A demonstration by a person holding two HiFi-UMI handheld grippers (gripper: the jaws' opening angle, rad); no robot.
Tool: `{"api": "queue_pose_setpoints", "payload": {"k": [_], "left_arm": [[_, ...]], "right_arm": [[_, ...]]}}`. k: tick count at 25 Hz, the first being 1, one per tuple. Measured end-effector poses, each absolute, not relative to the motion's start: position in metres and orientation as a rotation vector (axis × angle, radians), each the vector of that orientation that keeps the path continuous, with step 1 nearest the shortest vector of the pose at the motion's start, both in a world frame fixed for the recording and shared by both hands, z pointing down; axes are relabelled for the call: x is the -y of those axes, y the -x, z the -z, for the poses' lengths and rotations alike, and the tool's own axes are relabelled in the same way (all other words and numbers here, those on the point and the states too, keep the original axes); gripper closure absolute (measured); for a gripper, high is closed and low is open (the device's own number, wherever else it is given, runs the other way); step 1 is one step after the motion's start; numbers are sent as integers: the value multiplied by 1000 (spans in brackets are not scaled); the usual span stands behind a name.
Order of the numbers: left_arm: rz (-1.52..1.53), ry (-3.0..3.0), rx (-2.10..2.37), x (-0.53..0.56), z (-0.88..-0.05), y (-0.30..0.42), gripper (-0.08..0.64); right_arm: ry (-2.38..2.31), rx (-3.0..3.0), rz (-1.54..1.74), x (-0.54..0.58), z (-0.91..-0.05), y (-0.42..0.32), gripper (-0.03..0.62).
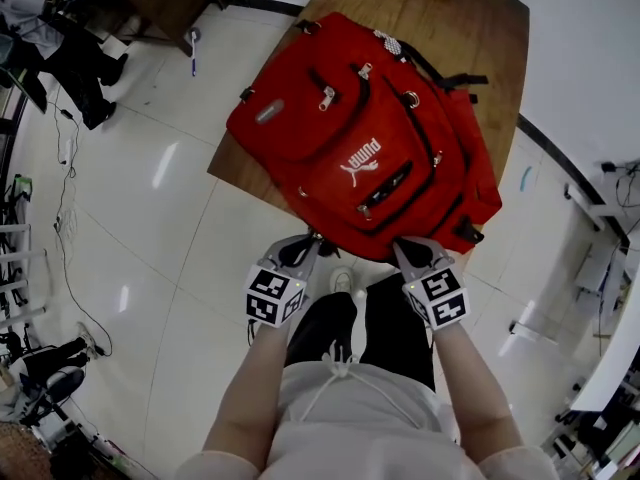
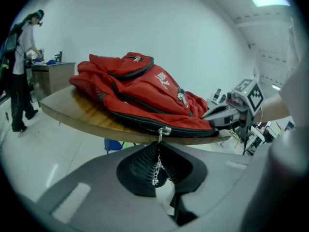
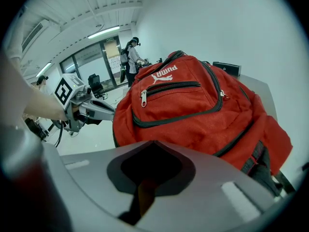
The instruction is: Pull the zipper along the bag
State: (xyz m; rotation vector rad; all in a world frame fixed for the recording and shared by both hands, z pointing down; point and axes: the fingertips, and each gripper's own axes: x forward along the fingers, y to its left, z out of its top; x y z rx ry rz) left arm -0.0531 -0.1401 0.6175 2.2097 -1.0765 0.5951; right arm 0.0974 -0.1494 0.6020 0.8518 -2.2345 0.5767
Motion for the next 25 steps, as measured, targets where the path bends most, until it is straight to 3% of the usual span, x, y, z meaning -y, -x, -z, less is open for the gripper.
{"api": "queue_pose_setpoints", "payload": {"k": [25], "left_arm": [[-622, -2106, 1259, 186, -614, 124, 520]], "right_arm": [[-749, 2099, -505, 149, -607, -97, 584]]}}
